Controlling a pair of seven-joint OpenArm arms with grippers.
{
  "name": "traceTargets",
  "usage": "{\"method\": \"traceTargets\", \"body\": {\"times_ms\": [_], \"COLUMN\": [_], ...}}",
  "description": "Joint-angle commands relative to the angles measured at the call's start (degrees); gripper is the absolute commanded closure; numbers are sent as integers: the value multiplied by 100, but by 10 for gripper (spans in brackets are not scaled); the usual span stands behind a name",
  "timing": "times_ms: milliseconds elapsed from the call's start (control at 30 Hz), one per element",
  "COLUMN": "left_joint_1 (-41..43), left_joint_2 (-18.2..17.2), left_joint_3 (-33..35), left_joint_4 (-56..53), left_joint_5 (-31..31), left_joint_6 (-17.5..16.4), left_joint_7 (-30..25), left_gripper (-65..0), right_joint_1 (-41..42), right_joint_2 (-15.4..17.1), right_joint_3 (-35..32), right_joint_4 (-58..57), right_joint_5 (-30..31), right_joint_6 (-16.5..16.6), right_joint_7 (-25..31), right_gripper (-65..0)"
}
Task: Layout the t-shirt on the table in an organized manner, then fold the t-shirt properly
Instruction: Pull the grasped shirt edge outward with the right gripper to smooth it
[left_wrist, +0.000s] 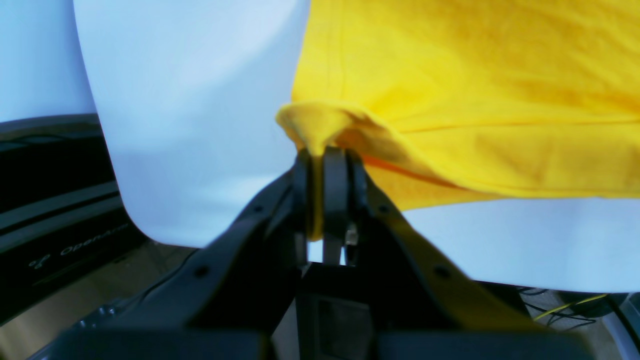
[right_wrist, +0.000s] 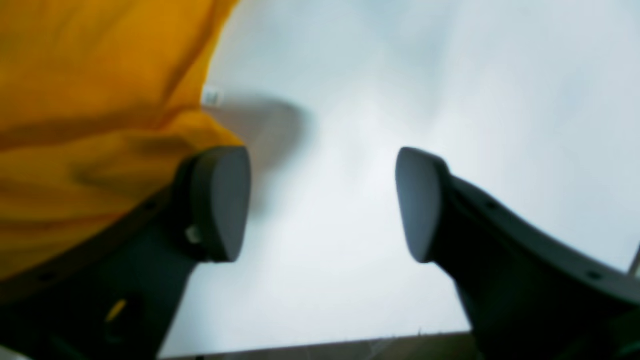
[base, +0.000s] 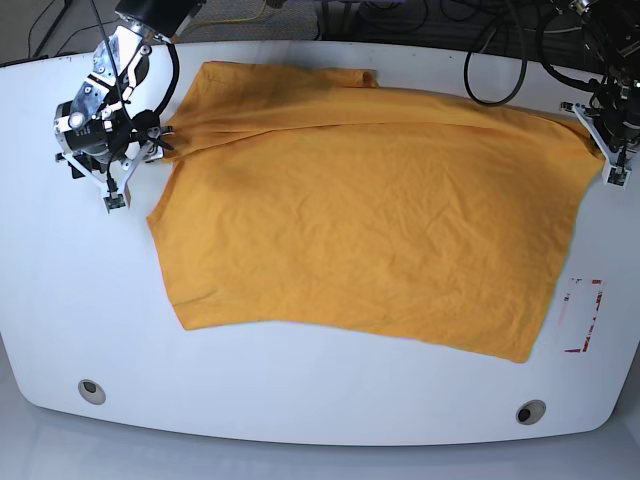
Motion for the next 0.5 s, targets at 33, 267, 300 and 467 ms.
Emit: {"method": "traceTargets", "body": {"times_ms": [33, 267, 300, 467], "left_joint_1": [-28, -28, -28, -28], "left_joint_2": [-89, -81, -81, -81], "left_joint_3": [-19, -11, -11, -11], "left_joint_4": [96, 87, 87, 87], "left_joint_5": [16, 16, 16, 16], "left_joint_6": [32, 32, 32, 32], "left_joint_7": [-51, -51, -51, -51], "left_gripper": [0, 0, 0, 0], "right_joint_1": [-187, -846, -943, -1250], "right_joint_2": [-189, -496, -549, -655], "right_joint_3": [24, 437, 534, 789], "right_joint_4": [354, 327, 301, 187], "right_joint_5": [42, 1106, 1335, 2126], "right_joint_6": [-10, -10, -10, -10], "right_joint_7": [-54, -54, -54, -54], "right_gripper": [-509, -512, -512, -510]}}
